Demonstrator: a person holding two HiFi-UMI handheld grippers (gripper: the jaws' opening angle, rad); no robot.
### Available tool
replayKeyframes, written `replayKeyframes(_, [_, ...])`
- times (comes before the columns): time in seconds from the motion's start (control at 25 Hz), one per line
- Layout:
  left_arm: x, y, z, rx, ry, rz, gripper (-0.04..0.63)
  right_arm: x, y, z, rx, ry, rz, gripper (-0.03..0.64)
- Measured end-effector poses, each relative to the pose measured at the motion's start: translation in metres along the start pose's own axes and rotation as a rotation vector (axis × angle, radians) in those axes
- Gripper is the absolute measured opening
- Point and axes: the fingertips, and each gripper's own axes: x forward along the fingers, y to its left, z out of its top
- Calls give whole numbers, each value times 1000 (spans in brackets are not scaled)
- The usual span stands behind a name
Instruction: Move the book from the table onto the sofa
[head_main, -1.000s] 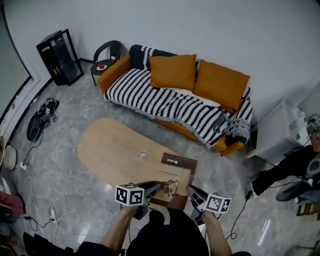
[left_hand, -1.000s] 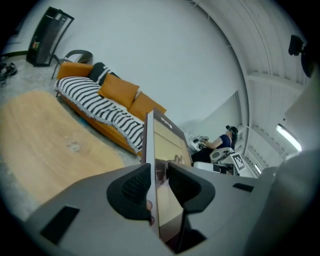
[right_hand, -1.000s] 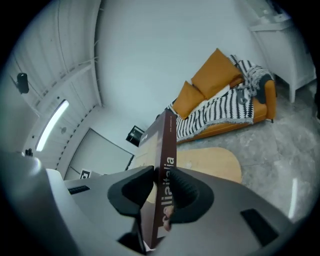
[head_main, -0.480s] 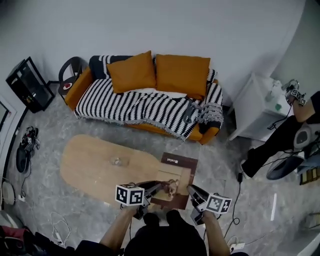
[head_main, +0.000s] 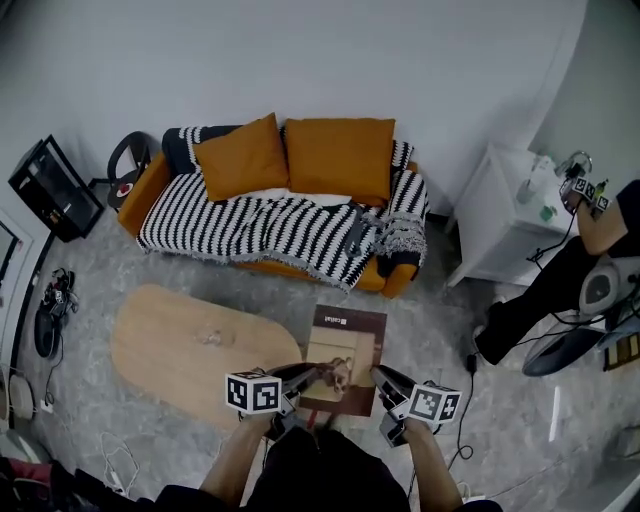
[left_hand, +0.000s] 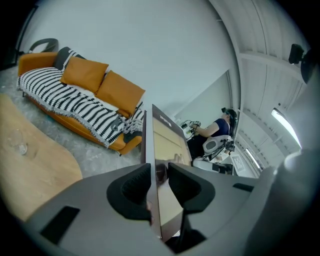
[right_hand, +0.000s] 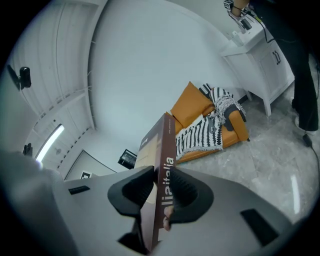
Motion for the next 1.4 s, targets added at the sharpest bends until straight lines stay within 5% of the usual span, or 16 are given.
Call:
replayKeyframes(0.76, [90,32,92,-22,12,2,117,61,-50,107,17,-12,13,109])
replayKeyframes(1.4, [158,104,241,-20,75,-45,117,179,-67,230,42,-30,-29,107])
